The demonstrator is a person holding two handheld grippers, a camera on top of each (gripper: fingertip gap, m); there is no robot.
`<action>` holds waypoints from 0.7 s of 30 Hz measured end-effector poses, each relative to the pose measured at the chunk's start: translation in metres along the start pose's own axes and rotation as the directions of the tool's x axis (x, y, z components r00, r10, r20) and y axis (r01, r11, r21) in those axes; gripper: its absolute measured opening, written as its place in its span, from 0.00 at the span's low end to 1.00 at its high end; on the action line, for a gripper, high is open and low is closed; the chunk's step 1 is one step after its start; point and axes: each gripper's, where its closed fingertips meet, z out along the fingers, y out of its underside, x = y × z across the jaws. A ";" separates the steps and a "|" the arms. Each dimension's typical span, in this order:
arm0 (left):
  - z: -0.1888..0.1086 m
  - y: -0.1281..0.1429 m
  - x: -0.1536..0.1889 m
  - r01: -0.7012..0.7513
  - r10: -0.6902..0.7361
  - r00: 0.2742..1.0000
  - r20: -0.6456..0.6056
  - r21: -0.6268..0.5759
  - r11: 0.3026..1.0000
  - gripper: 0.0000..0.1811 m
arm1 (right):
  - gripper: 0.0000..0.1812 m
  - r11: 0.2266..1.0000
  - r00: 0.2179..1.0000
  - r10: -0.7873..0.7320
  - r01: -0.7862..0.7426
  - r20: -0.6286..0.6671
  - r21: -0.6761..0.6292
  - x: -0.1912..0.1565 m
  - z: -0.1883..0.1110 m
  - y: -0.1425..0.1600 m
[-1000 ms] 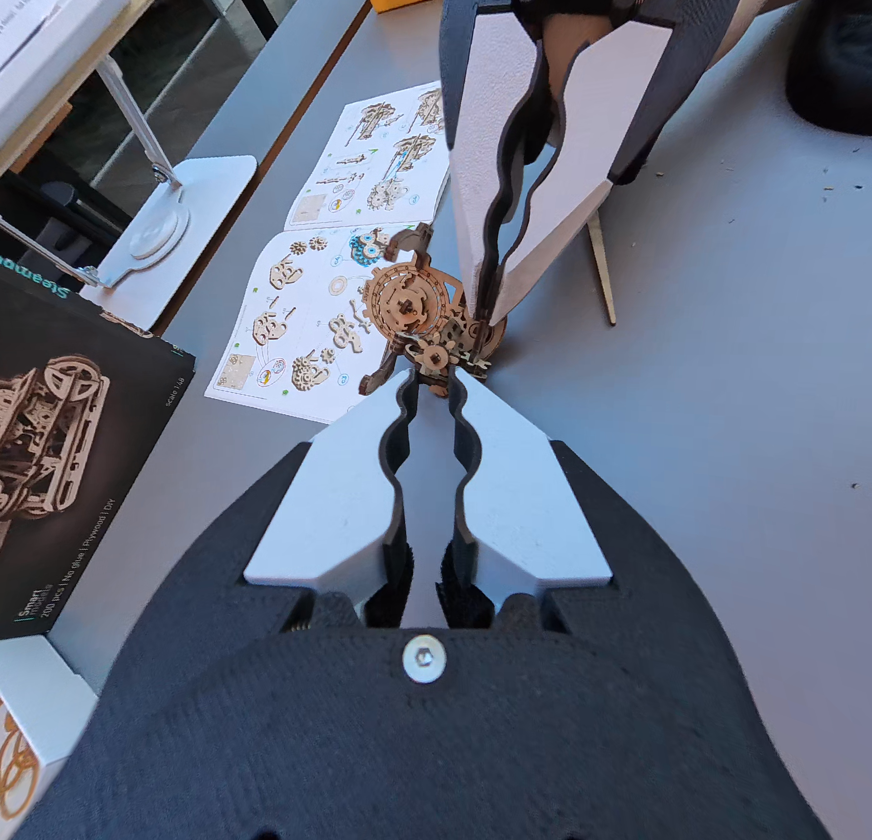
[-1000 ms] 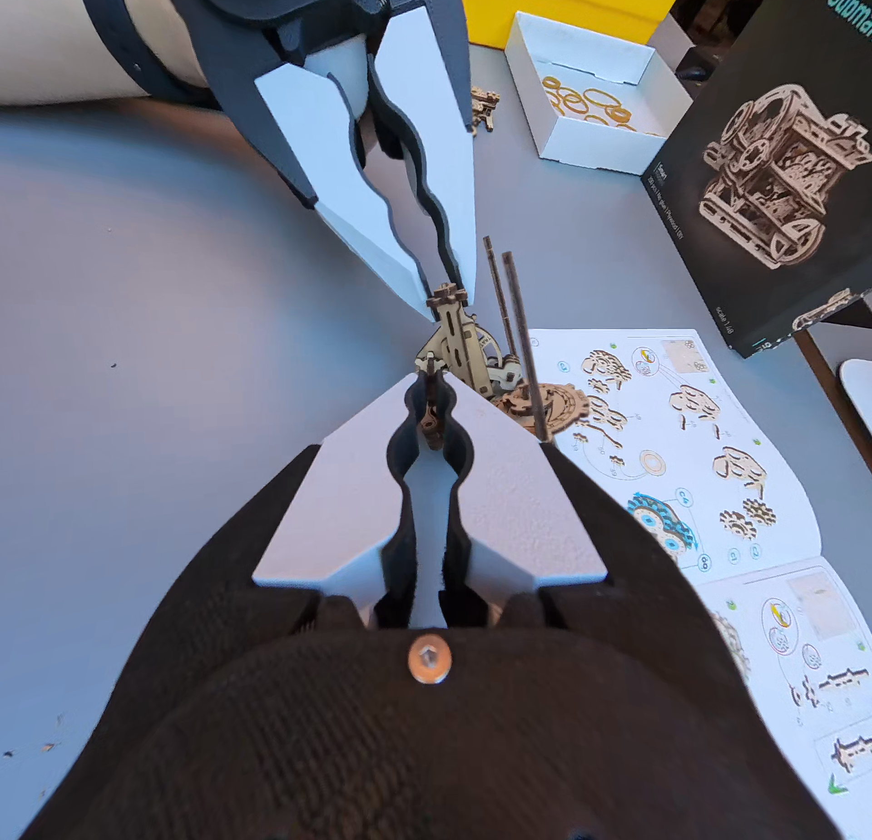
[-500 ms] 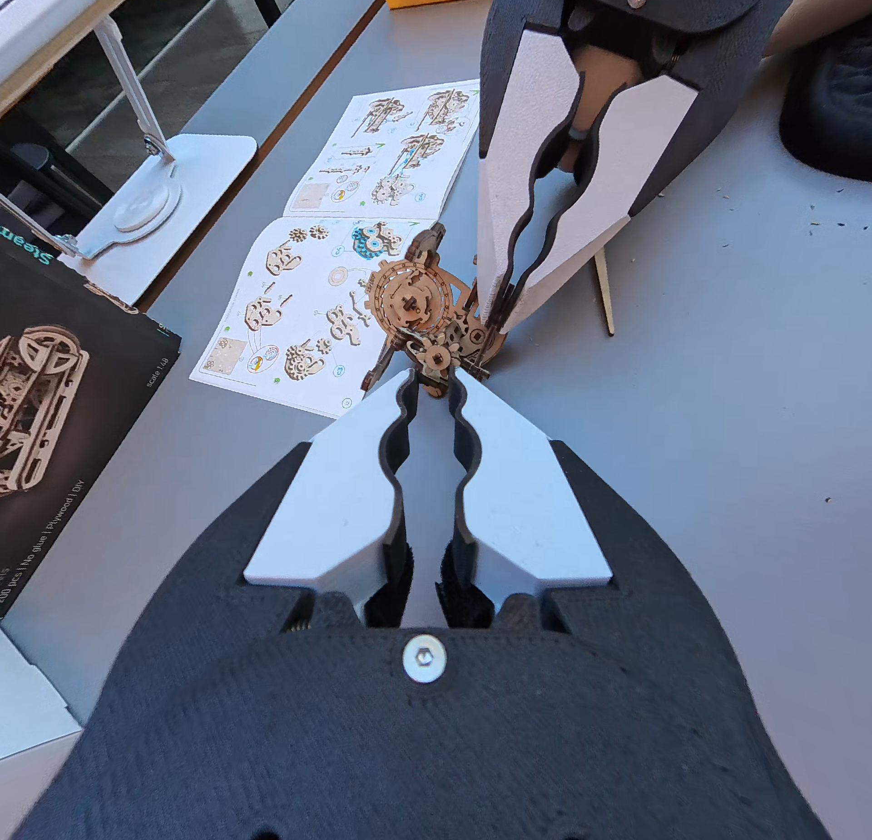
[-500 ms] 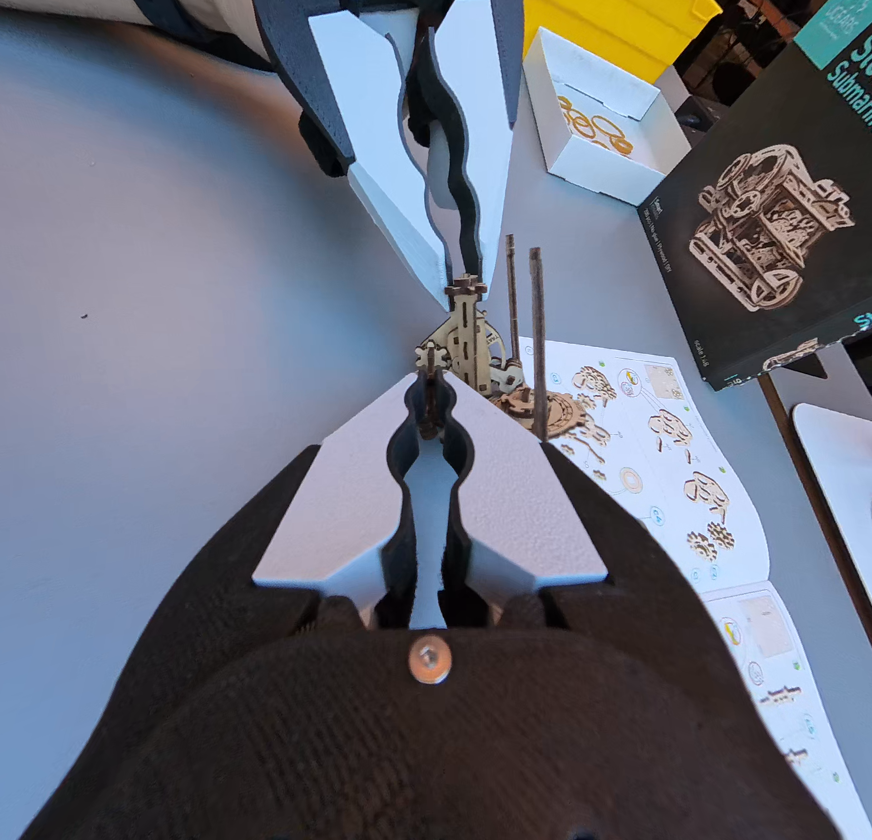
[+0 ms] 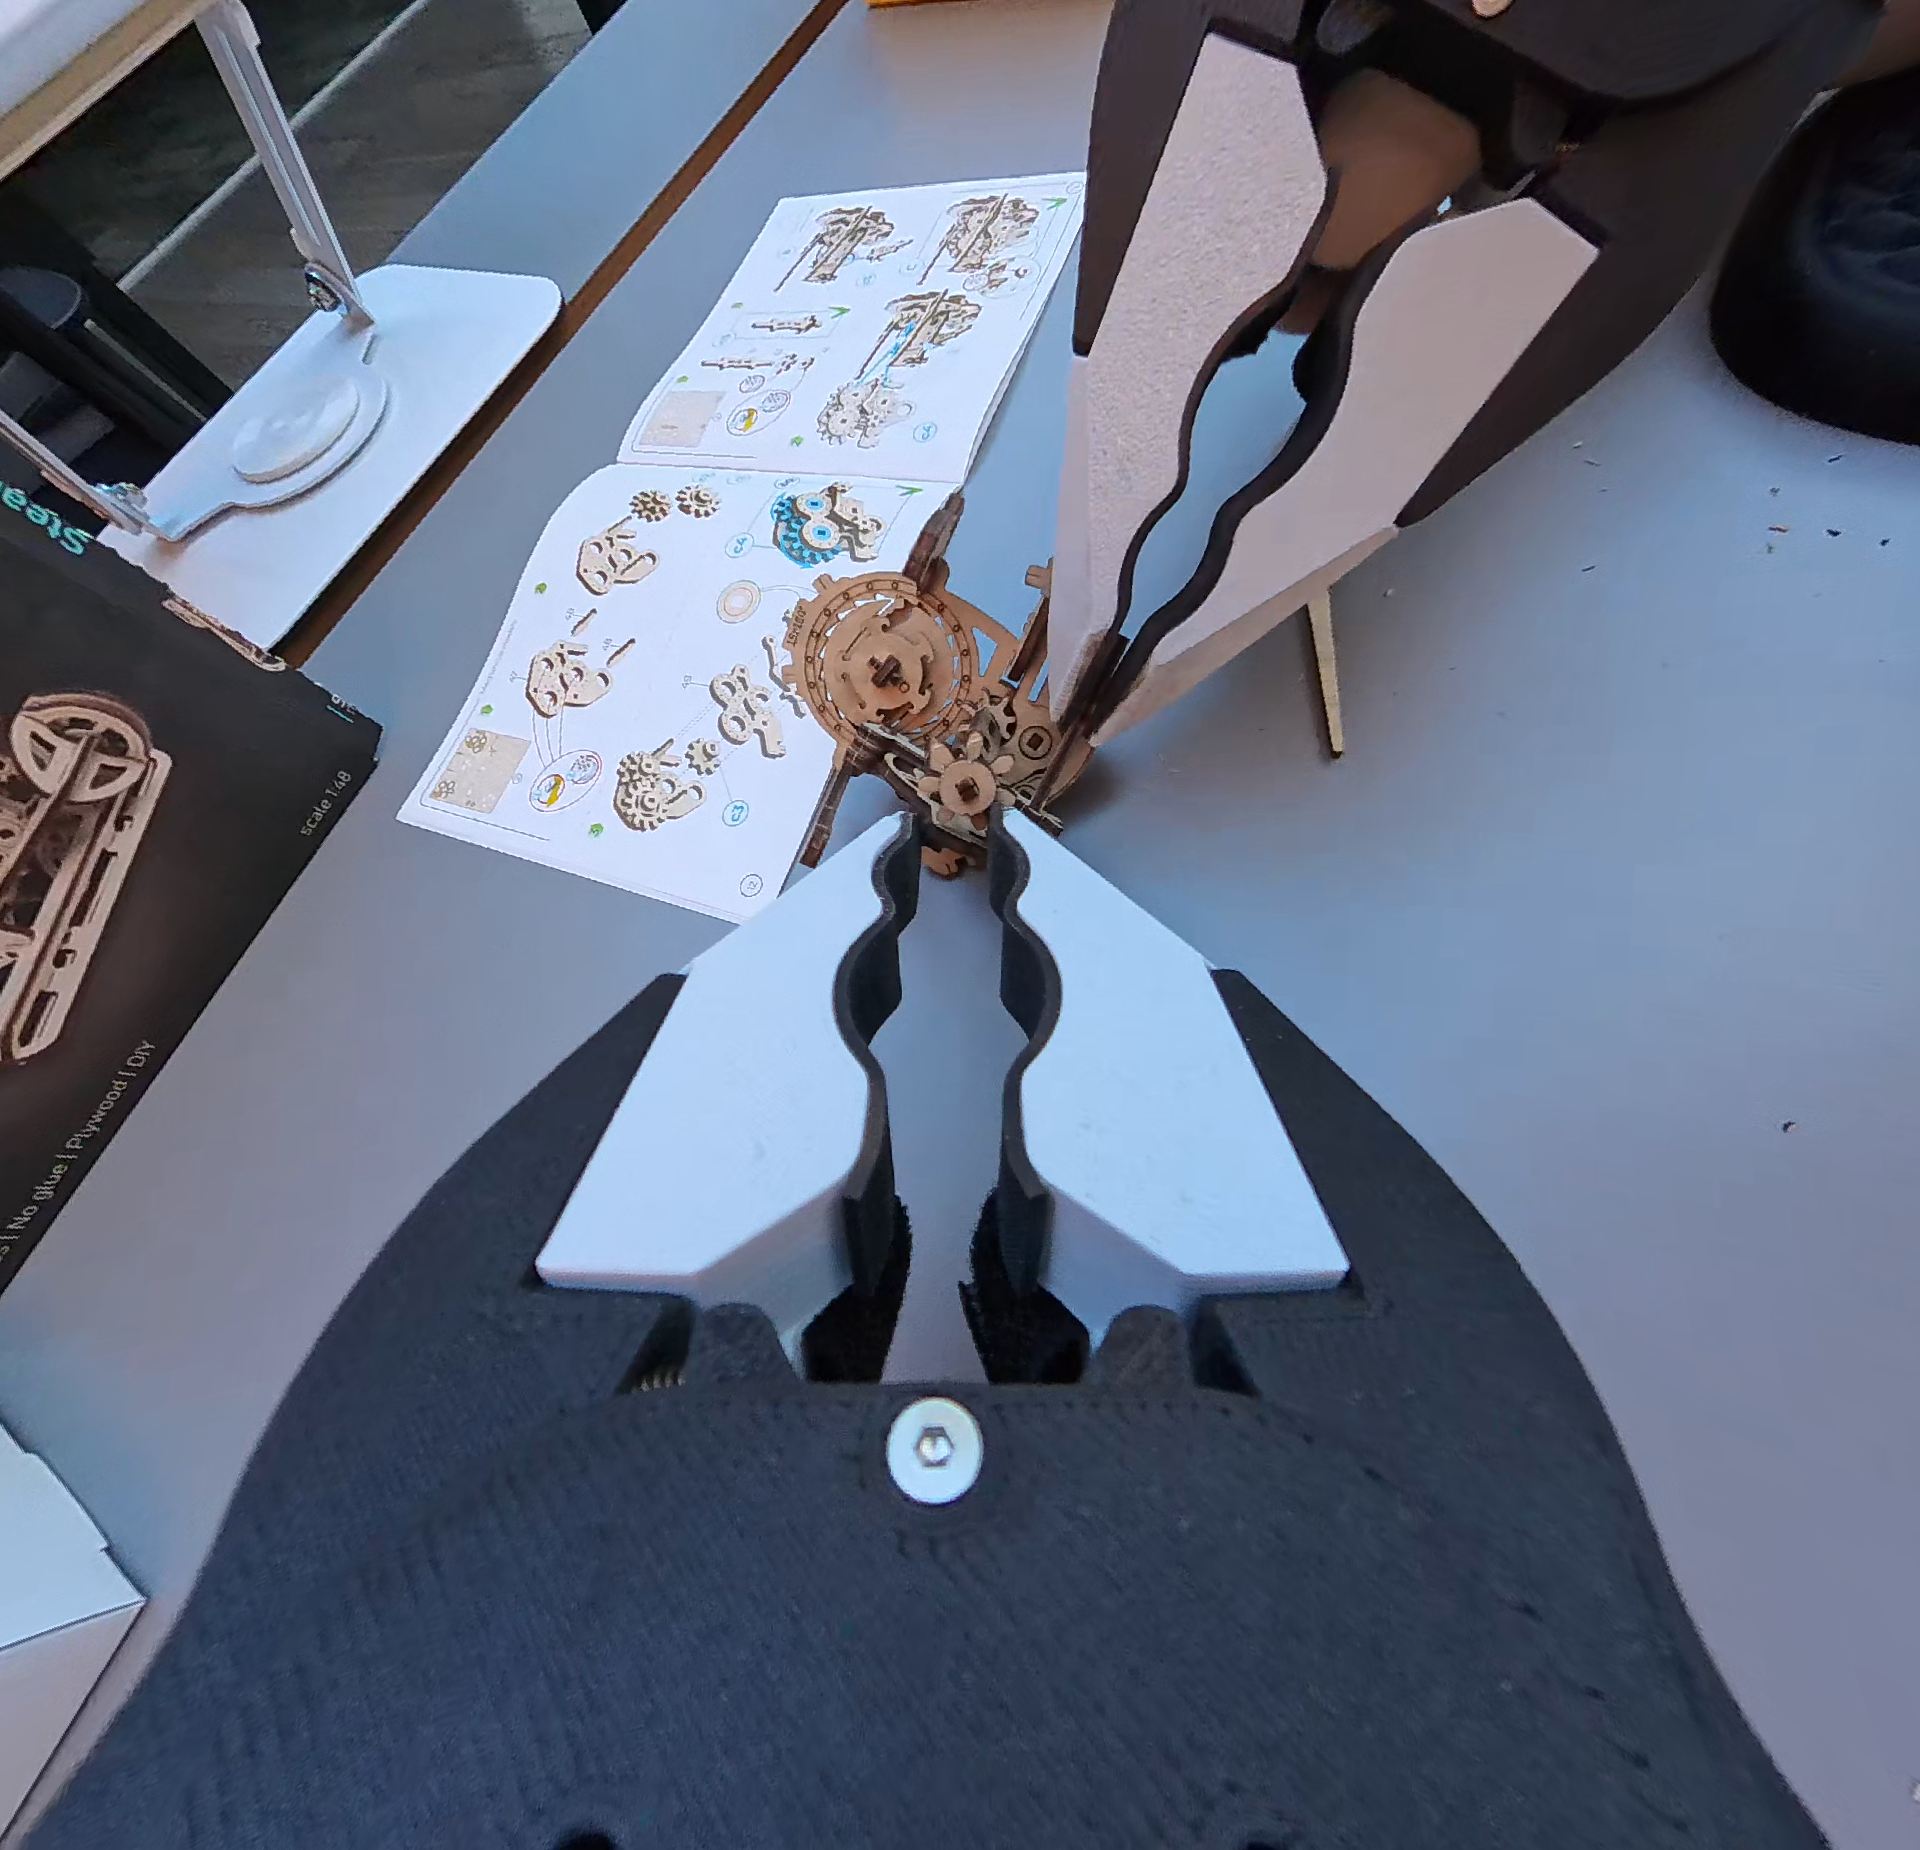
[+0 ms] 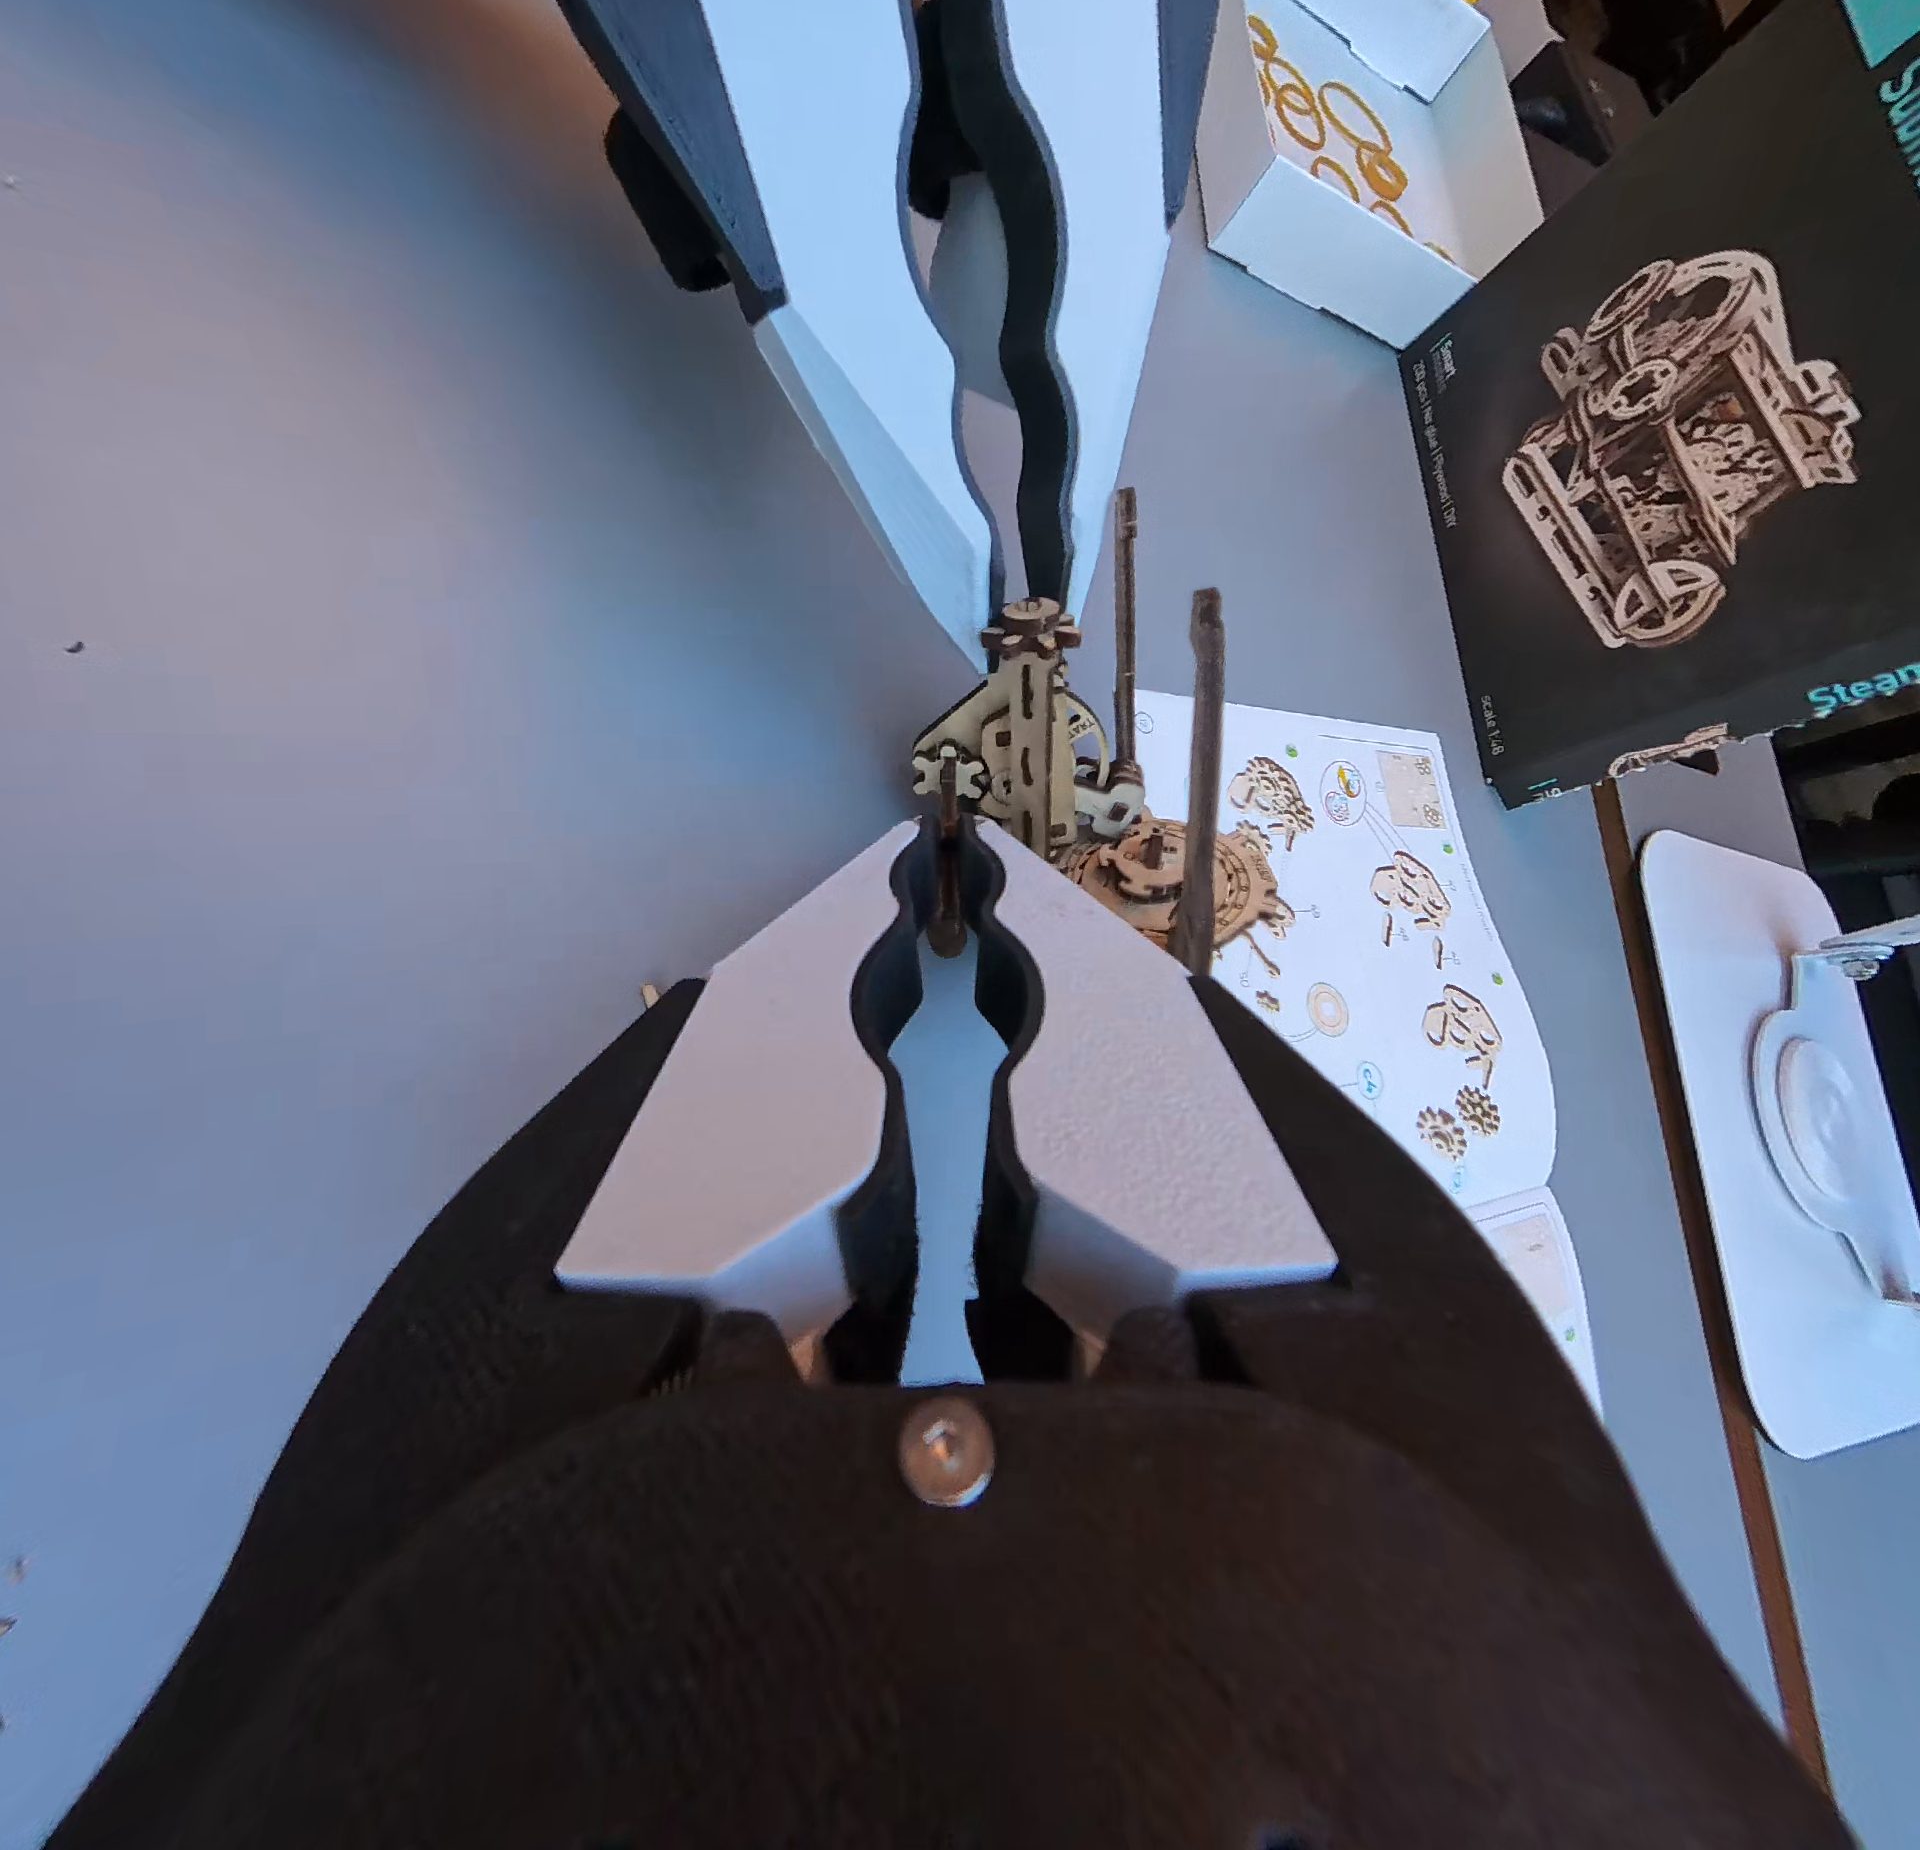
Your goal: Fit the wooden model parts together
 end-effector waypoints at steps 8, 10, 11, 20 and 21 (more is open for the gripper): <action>-0.001 0.002 -0.002 0.015 -0.015 1.000 0.001 -0.004 1.000 0.04 | 0.00 0.990 0.994 -0.090 0.083 -0.063 -0.114 0.000 0.004 -0.001; -0.001 0.002 -0.002 0.019 -0.019 1.000 0.000 -0.002 1.000 0.04 | 0.00 0.992 0.996 -0.062 0.055 -0.062 -0.111 0.000 0.004 -0.002; -0.001 0.002 -0.003 0.025 -0.025 1.000 0.002 -0.001 1.000 0.04 | 0.00 0.993 0.997 -0.053 0.047 -0.061 -0.106 0.001 0.004 -0.002; -0.012 0.023 -0.006 0.234 -0.235 0.972 -0.008 -0.074 0.969 0.17 | 0.00 0.998 0.999 0.004 -0.007 -0.053 -0.062 0.006 0.009 -0.002; -0.013 0.029 -0.004 0.278 -0.281 0.959 -0.024 -0.099 0.955 0.16 | 0.00 0.998 0.999 0.003 -0.007 -0.054 -0.062 0.006 0.009 -0.002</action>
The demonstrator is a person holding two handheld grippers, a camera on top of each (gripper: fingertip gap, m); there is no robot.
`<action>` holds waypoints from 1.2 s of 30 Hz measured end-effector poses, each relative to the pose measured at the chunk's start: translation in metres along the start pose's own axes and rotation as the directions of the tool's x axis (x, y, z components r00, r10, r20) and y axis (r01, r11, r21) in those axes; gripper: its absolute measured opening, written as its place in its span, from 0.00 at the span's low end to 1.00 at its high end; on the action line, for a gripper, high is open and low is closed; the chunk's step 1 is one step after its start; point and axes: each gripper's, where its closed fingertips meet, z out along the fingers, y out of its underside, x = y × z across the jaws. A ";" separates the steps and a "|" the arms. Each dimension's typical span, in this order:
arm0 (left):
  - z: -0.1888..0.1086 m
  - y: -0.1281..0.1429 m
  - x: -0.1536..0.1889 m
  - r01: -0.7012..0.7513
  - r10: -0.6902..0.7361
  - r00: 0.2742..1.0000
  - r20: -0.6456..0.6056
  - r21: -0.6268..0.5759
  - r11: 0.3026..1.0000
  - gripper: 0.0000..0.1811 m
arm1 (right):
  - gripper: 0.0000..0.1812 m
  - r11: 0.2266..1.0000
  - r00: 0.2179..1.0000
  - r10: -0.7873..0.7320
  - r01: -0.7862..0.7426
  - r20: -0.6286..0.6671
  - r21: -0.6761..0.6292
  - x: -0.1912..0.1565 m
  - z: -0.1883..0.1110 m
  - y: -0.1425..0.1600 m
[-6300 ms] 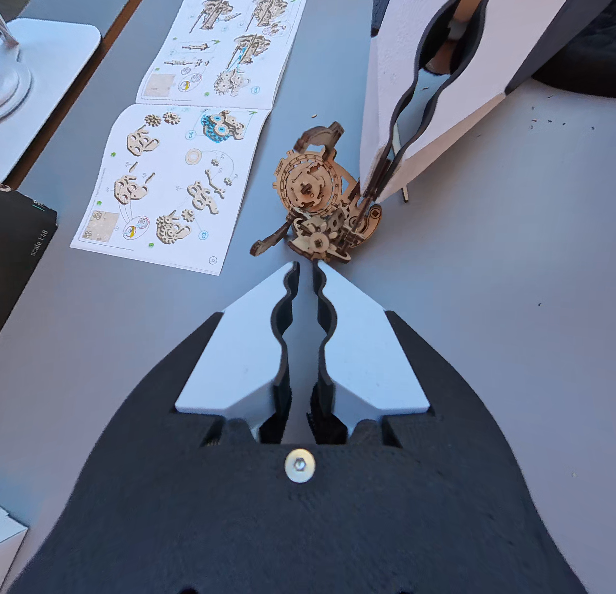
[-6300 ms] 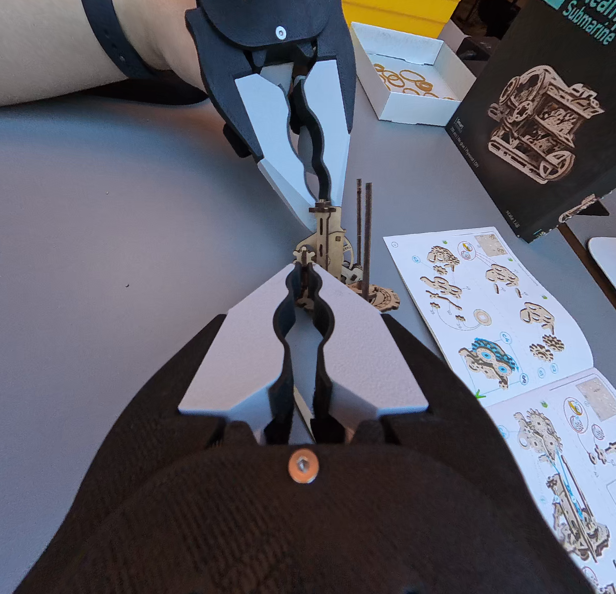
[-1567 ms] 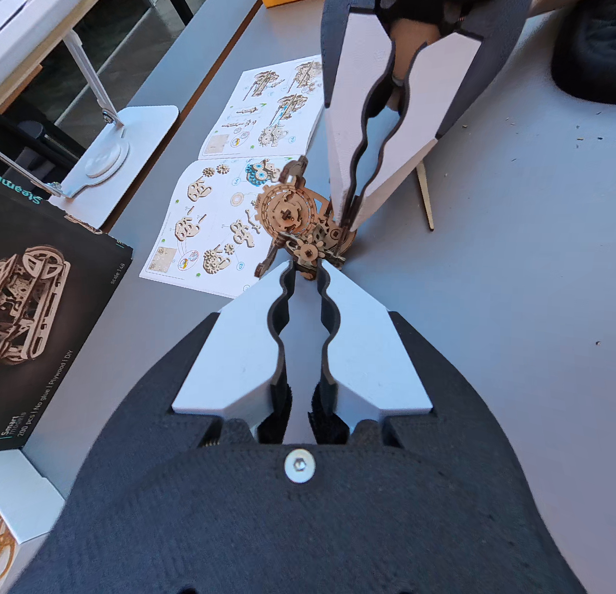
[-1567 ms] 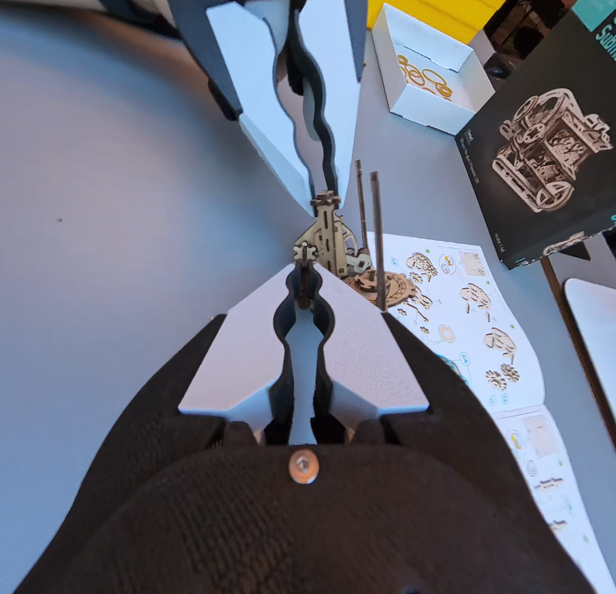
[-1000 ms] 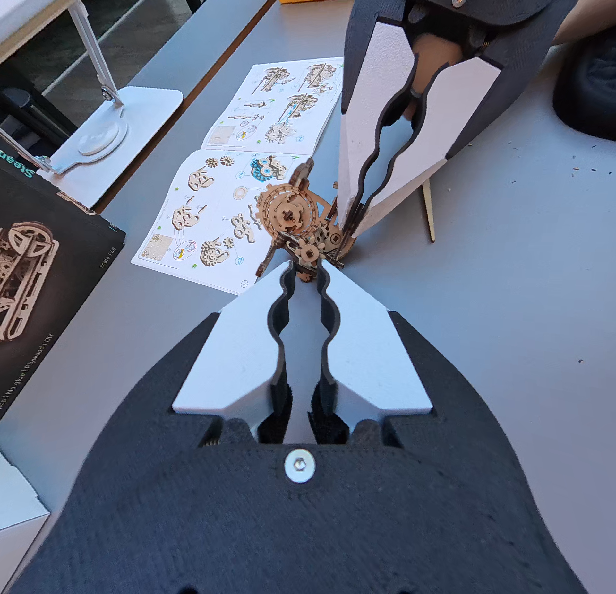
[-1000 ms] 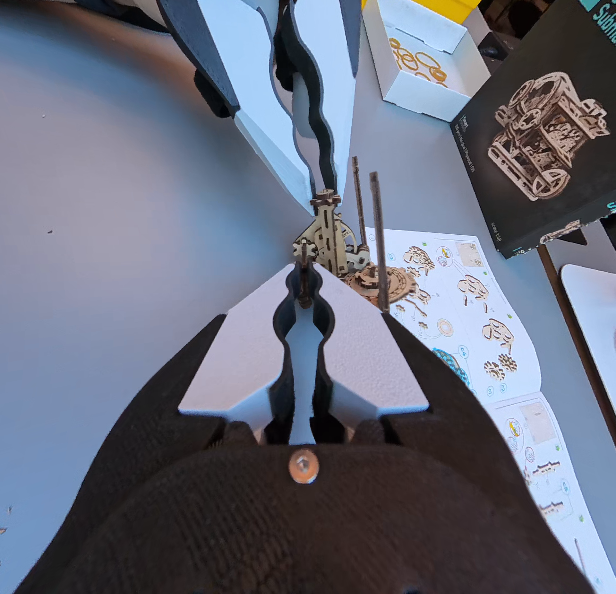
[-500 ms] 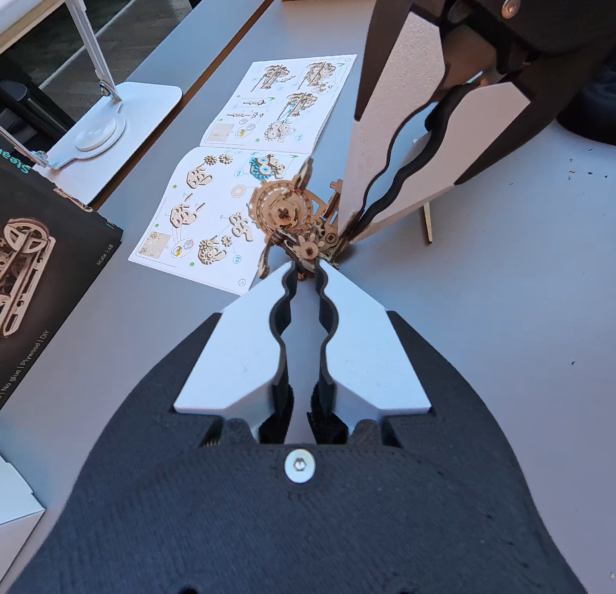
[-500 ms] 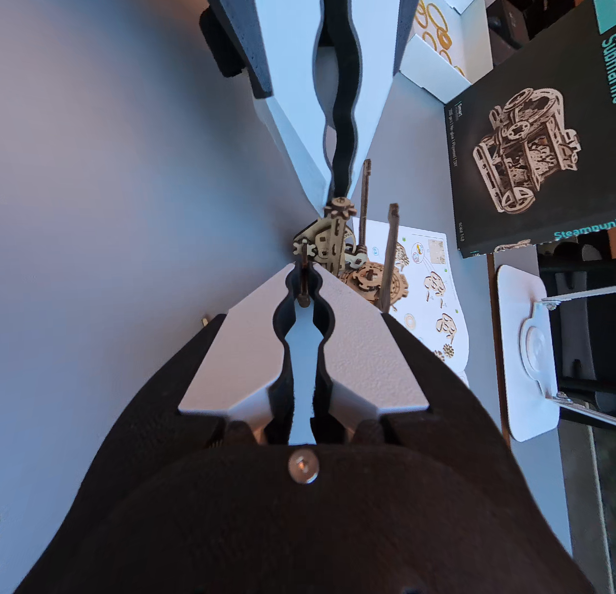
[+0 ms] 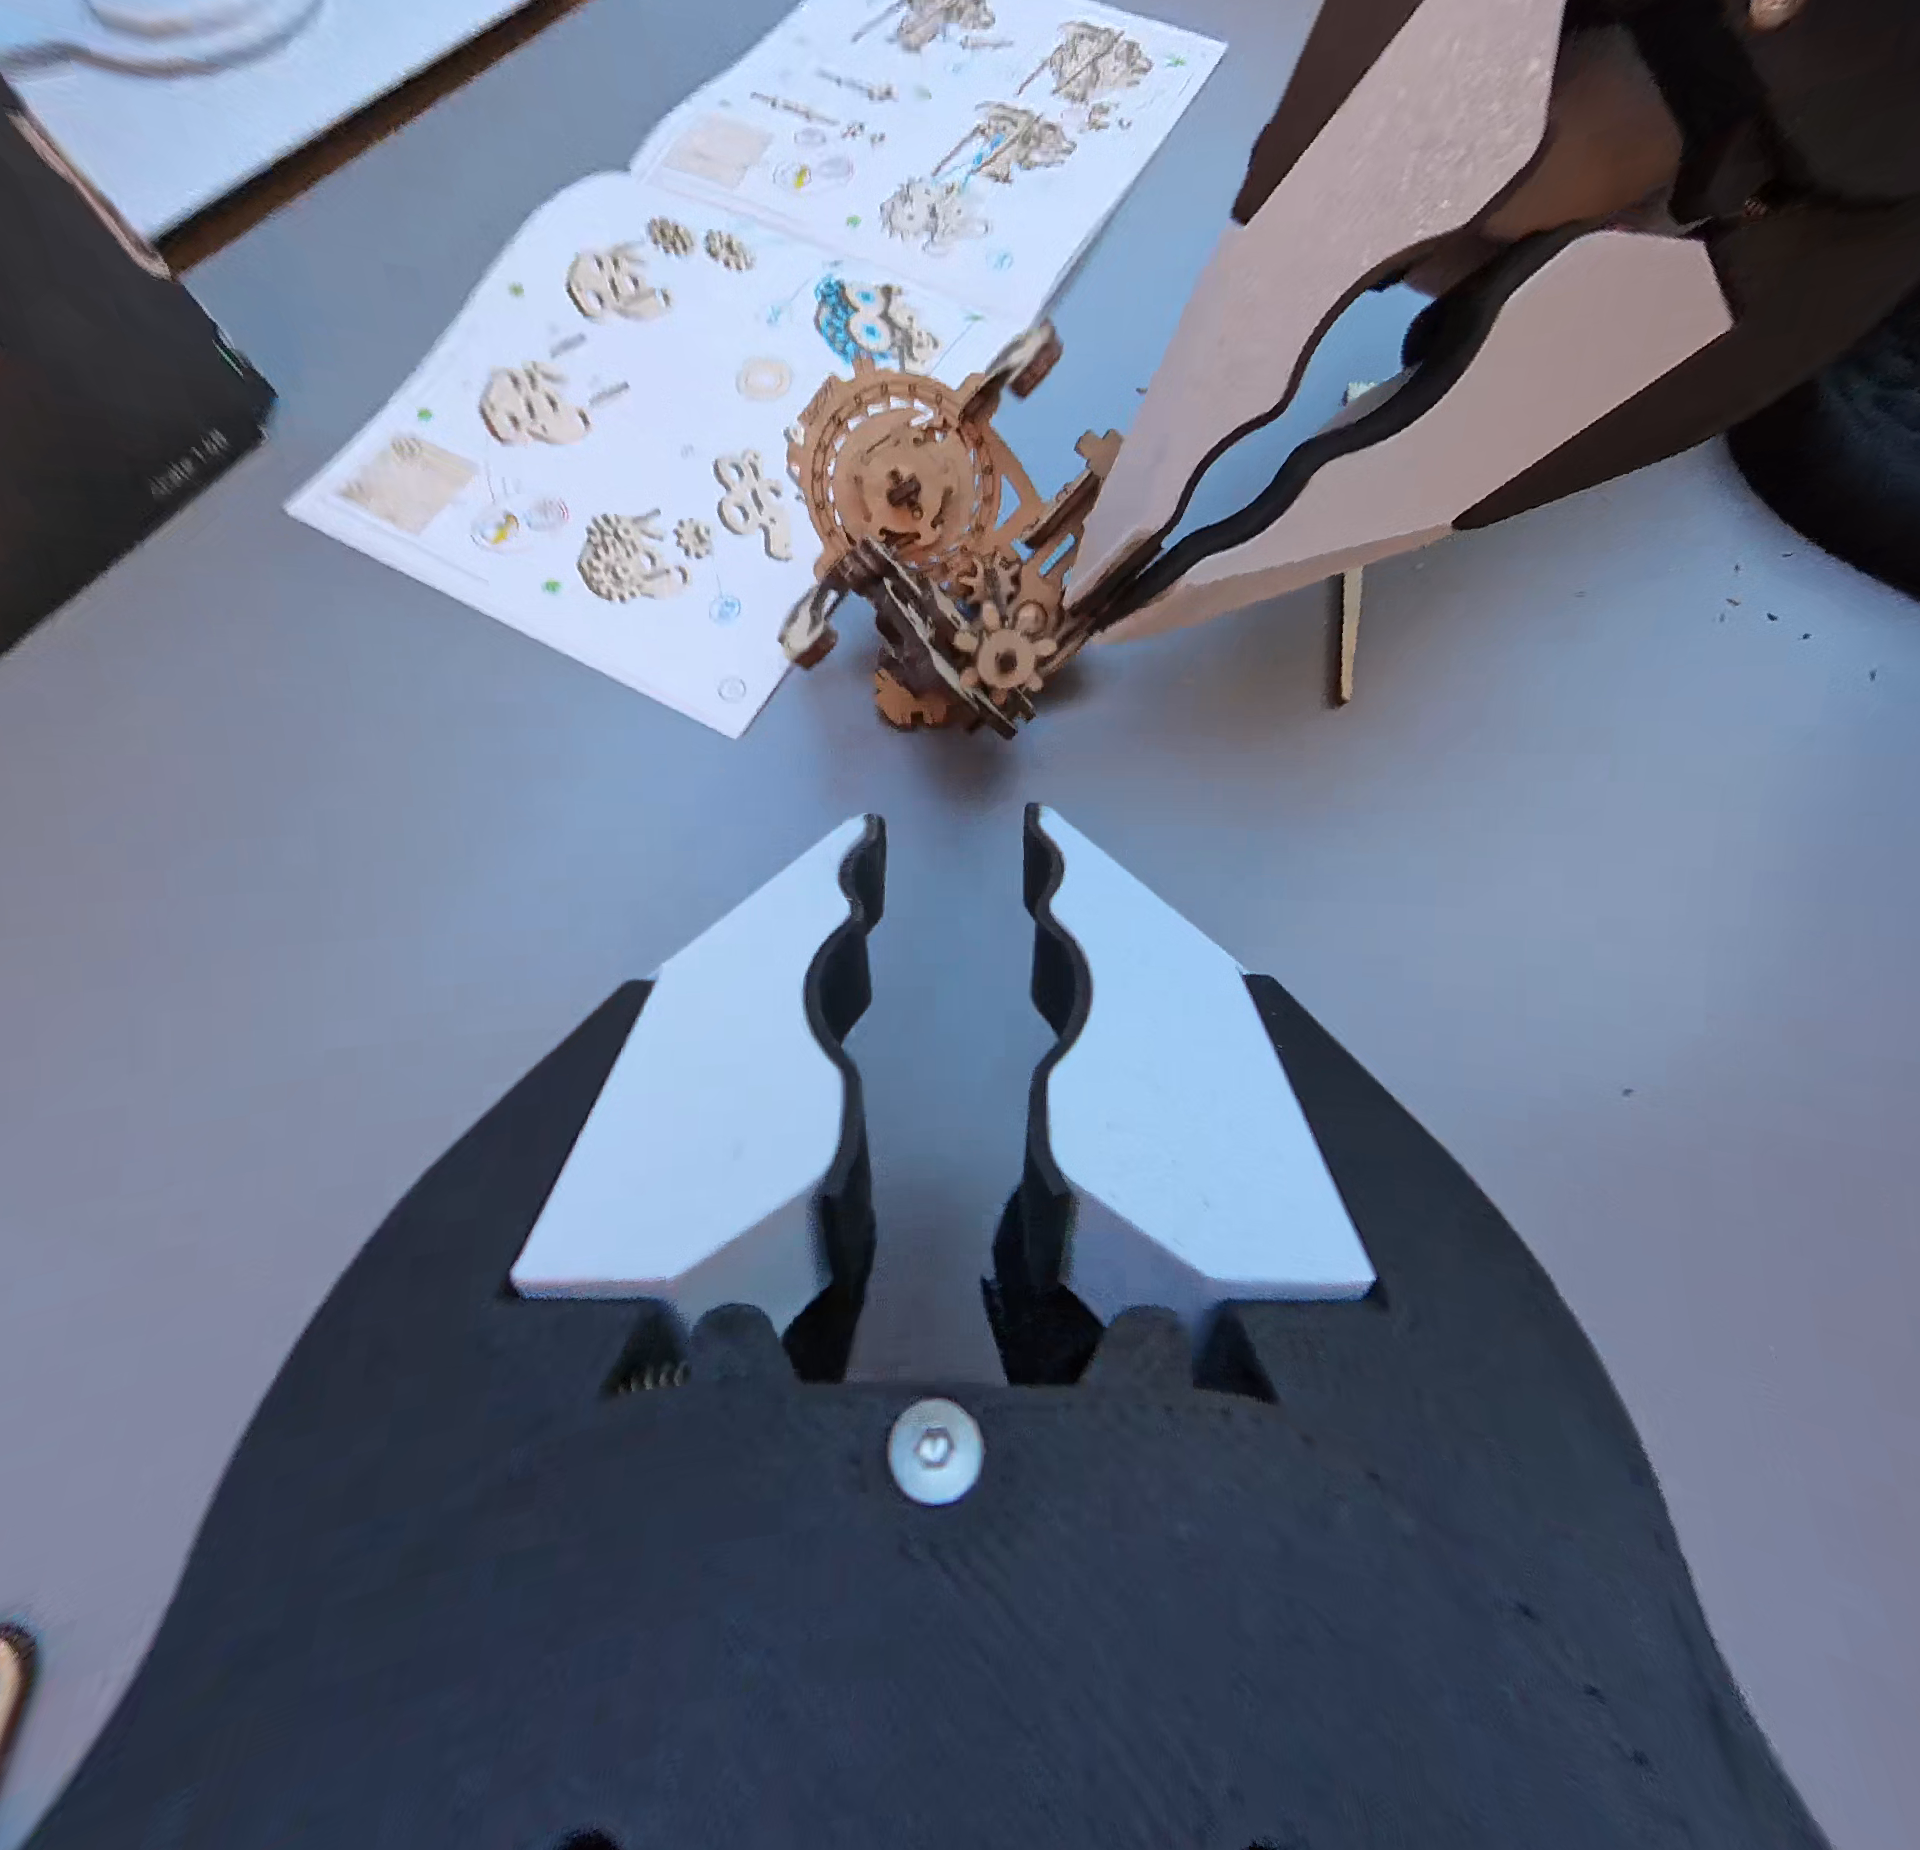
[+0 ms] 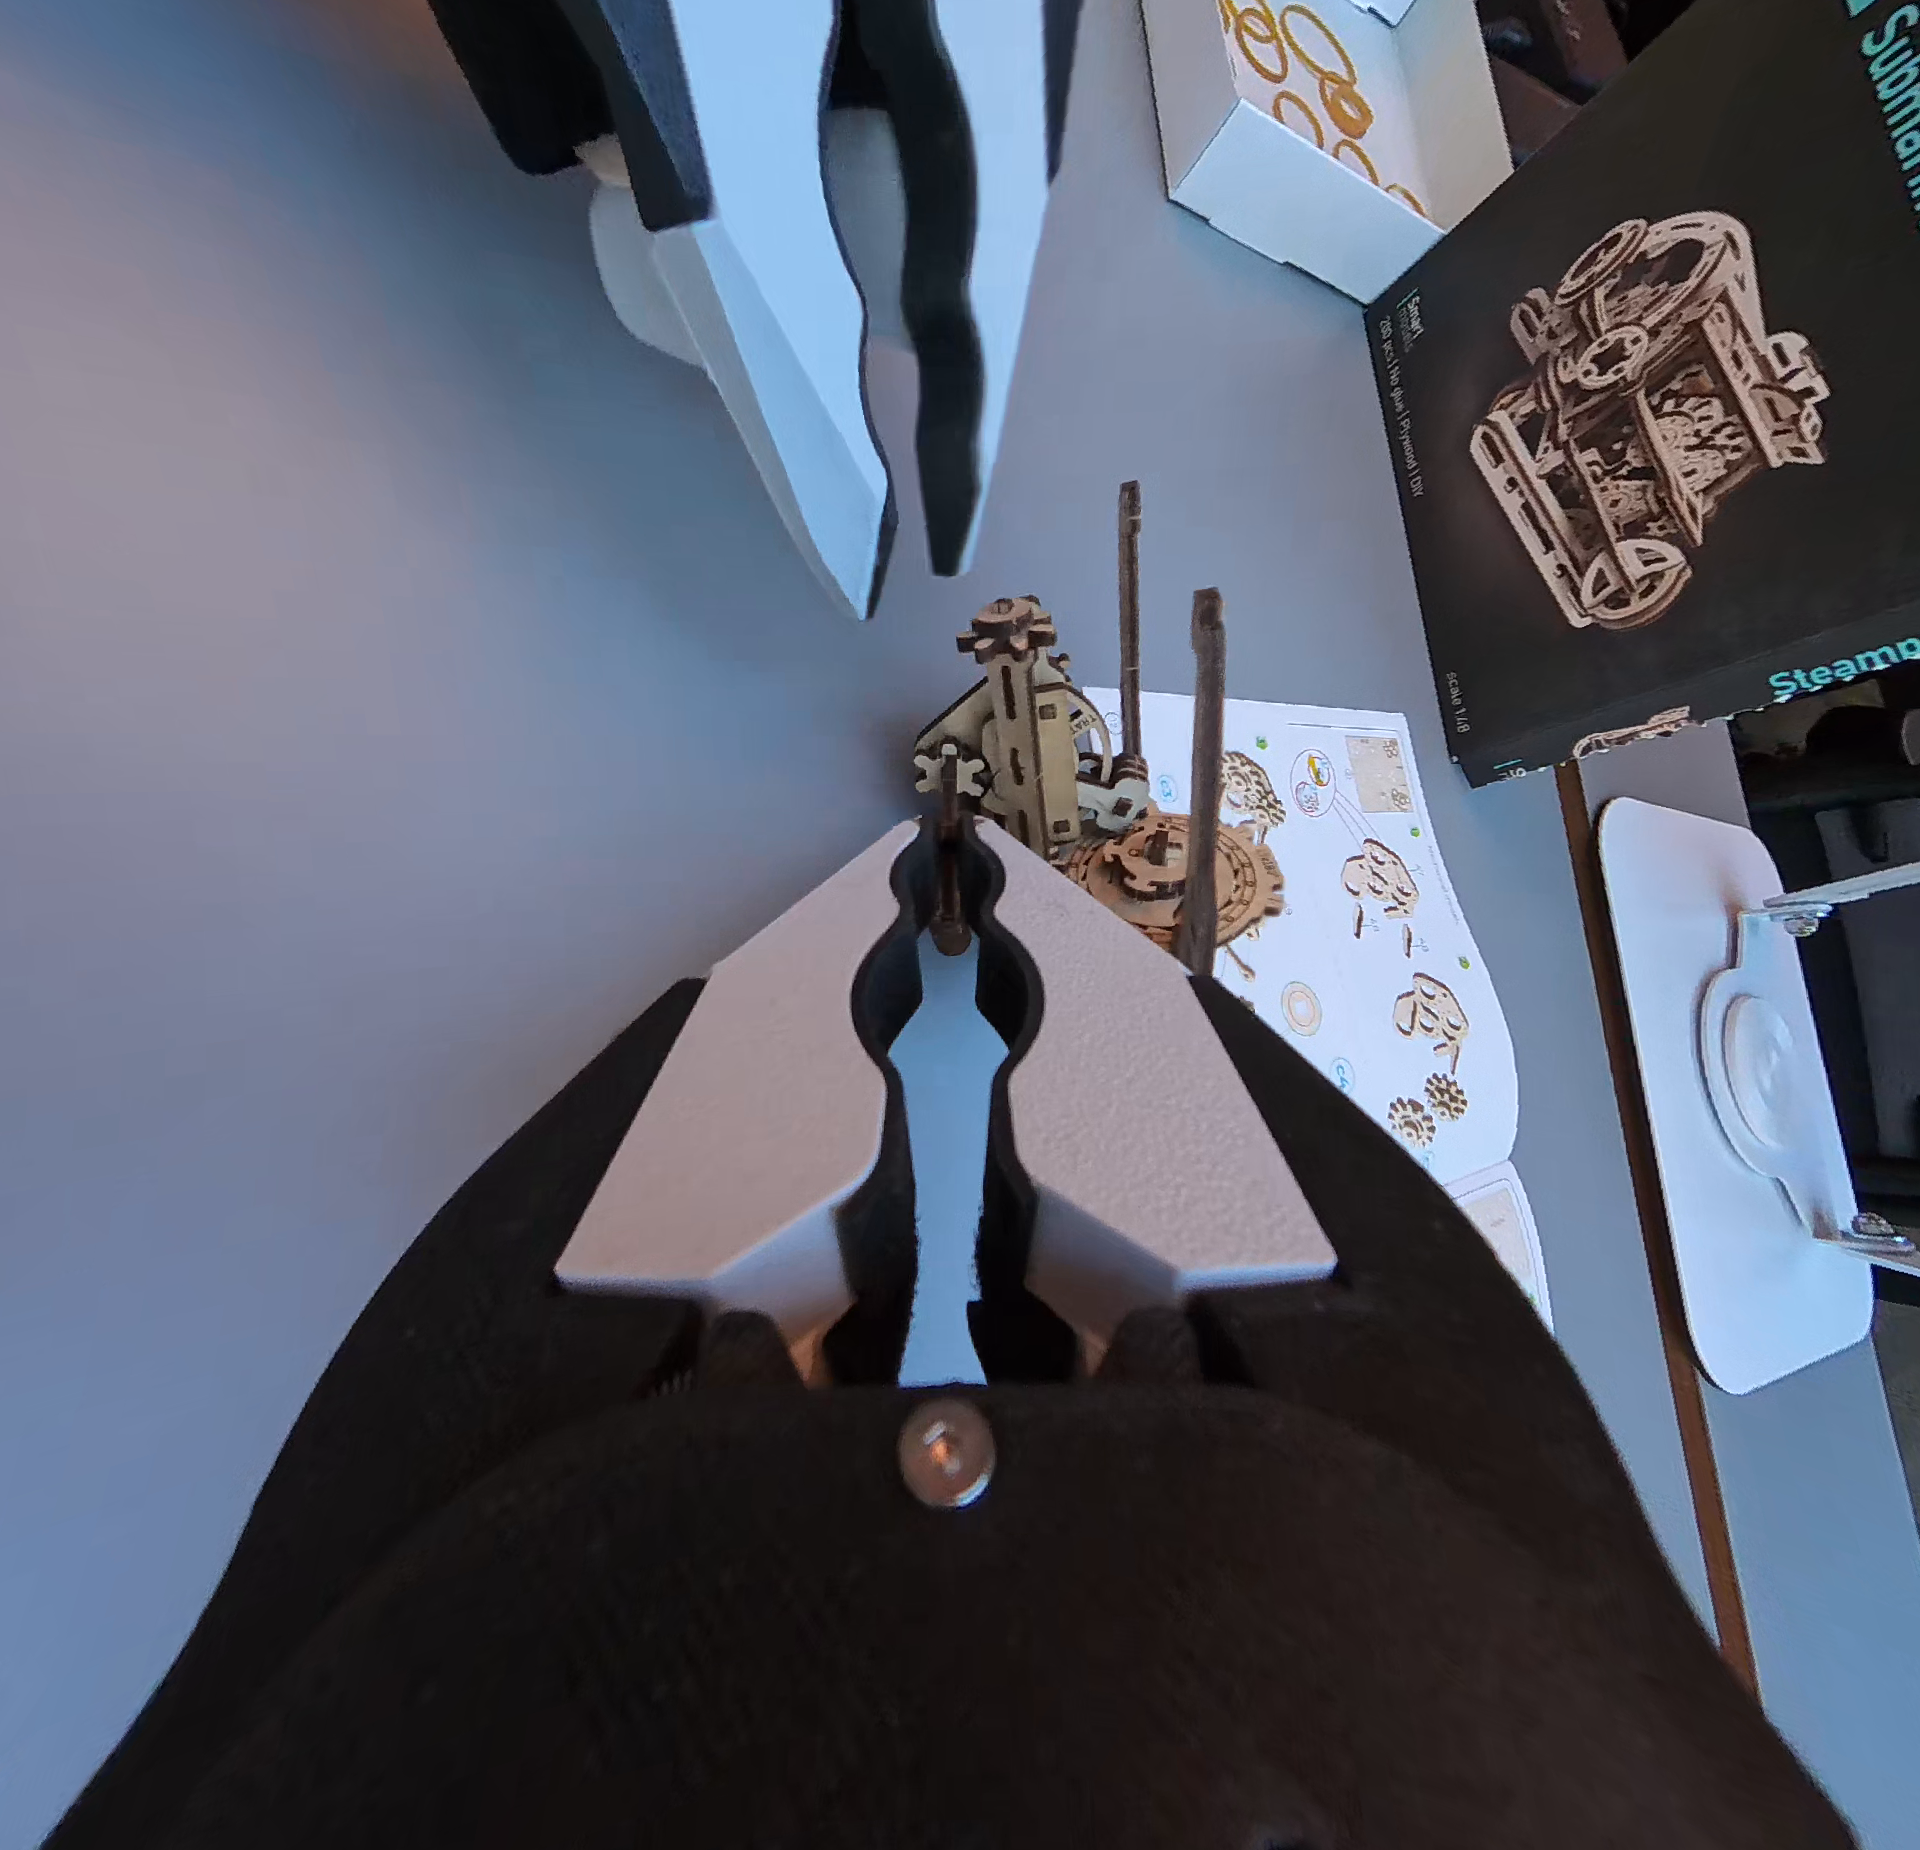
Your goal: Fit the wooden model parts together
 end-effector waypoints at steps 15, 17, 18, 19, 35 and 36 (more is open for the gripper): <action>0.037 -0.002 0.018 0.309 -0.310 0.949 -0.063 -0.030 0.951 0.10 | 0.00 1.000 1.000 -0.015 0.015 -0.019 0.003 0.001 0.002 -0.001; 0.039 -0.002 0.014 0.322 -0.322 0.946 -0.031 -0.021 0.947 0.07 | 0.00 1.000 1.000 -0.014 0.014 -0.022 0.000 0.002 0.002 -0.001; 0.040 -0.002 0.012 0.324 -0.324 0.946 -0.015 -0.020 0.946 0.05 | 0.00 1.000 1.000 -0.016 0.016 -0.024 0.001 0.002 0.002 -0.001; 0.040 -0.002 0.011 0.325 -0.325 0.946 -0.004 -0.021 0.946 0.04 | 0.00 1.000 1.000 -0.015 0.015 -0.024 0.002 0.002 0.002 -0.001; 0.041 -0.001 0.010 0.320 -0.320 0.947 -0.005 -0.021 0.947 0.02 | 0.00 0.999 0.999 -0.031 0.031 -0.031 0.016 0.003 0.003 -0.002; 0.040 -0.002 0.010 0.327 -0.327 0.945 -0.012 -0.020 0.945 0.02 | 0.00 0.999 0.999 -0.035 0.036 -0.033 0.020 0.003 0.004 -0.002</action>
